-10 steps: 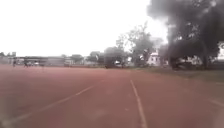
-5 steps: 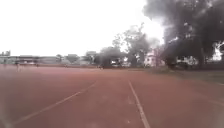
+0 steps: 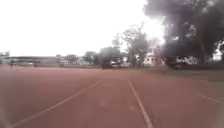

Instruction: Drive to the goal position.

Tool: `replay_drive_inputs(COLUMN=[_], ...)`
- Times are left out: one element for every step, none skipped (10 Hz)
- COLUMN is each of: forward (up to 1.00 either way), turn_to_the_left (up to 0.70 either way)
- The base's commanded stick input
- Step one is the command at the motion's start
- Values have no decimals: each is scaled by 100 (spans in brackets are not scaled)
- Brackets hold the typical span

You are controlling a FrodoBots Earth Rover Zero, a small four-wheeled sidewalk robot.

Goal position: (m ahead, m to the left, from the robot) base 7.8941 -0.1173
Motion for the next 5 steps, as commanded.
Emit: replay_drive_inputs(forward=[70, 70, 70, 70, 70], turn_to_the_left=[0, 0, 0, 0, 0])
